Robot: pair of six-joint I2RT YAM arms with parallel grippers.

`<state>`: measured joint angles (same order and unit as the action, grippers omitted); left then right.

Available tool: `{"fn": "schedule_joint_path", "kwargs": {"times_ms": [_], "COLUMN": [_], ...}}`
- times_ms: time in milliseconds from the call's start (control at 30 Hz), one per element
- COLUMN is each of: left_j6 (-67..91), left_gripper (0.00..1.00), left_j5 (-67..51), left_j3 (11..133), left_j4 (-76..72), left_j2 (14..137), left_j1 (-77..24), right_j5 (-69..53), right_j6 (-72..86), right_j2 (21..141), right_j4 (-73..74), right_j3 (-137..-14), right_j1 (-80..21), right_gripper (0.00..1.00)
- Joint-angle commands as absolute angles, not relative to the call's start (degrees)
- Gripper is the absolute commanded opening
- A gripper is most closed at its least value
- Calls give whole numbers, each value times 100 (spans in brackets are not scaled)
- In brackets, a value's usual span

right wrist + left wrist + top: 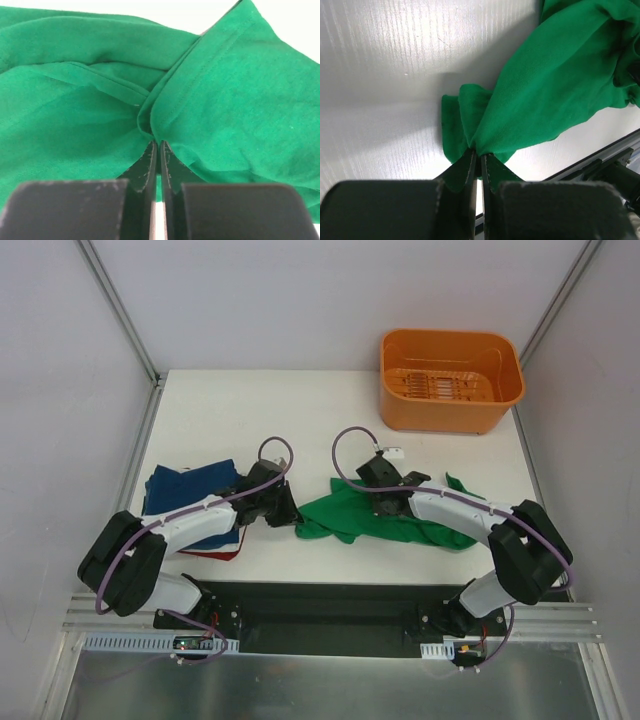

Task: Fold and stack the t-shirts
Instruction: Flatten out the tshirt

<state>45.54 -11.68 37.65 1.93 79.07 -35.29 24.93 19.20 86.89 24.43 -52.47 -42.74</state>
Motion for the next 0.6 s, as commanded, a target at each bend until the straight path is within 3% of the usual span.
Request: {"fn": "schedule_joint_path", "kwargs": {"times_ms": [0,133,300,567], "left_j6": [4325,3982,3421,2497], "left_gripper": [0,0,0,0], "left_j5": [-906,-669,-73,132], "left_j3": [3770,4111,4981,6897], "left_j4": [325,649,1335,1881], "left_j2": [7586,7296,6314,4870], "left_j1": [-3551,-3551,-3551,-3551], "right_j5": [2742,3249,3700,2937], "right_j6": [1863,1443,643,-570], "right_j2": [8570,7877,6137,4291], "right_j4": [2391,2320,2338,2540], "right_j3": [-5344,-5282,-5572,-7729], "right_j1": [-4315,-4403,-4430,-4438], "right_gripper": [1,1,1,1]}}
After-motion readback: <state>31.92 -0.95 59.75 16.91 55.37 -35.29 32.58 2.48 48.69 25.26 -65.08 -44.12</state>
